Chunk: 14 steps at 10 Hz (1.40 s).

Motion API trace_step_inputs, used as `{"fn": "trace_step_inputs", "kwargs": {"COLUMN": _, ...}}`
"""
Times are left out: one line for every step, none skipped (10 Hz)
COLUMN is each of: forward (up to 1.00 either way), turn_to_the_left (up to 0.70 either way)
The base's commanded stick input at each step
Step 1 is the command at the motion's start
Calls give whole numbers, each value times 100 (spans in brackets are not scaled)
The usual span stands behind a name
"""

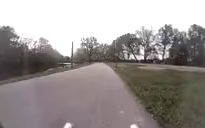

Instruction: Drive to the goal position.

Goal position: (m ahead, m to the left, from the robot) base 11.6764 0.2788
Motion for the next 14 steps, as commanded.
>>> {"fn": "trace_step_inputs", "kwargs": {"forward": 100, "turn_to_the_left": 0}}
{"fn": "trace_step_inputs", "kwargs": {"forward": 100, "turn_to_the_left": 0}}
{"fn": "trace_step_inputs", "kwargs": {"forward": 100, "turn_to_the_left": 0}}
{"fn": "trace_step_inputs", "kwargs": {"forward": 100, "turn_to_the_left": 0}}
{"fn": "trace_step_inputs", "kwargs": {"forward": 100, "turn_to_the_left": 0}}
{"fn": "trace_step_inputs", "kwargs": {"forward": 100, "turn_to_the_left": 0}}
{"fn": "trace_step_inputs", "kwargs": {"forward": 100, "turn_to_the_left": 0}}
{"fn": "trace_step_inputs", "kwargs": {"forward": 100, "turn_to_the_left": 0}}
{"fn": "trace_step_inputs", "kwargs": {"forward": 100, "turn_to_the_left": 0}}
{"fn": "trace_step_inputs", "kwargs": {"forward": 100, "turn_to_the_left": 0}}
{"fn": "trace_step_inputs", "kwargs": {"forward": 100, "turn_to_the_left": 0}}
{"fn": "trace_step_inputs", "kwargs": {"forward": 100, "turn_to_the_left": 0}}
{"fn": "trace_step_inputs", "kwargs": {"forward": 100, "turn_to_the_left": 0}}
{"fn": "trace_step_inputs", "kwargs": {"forward": 100, "turn_to_the_left": 0}}
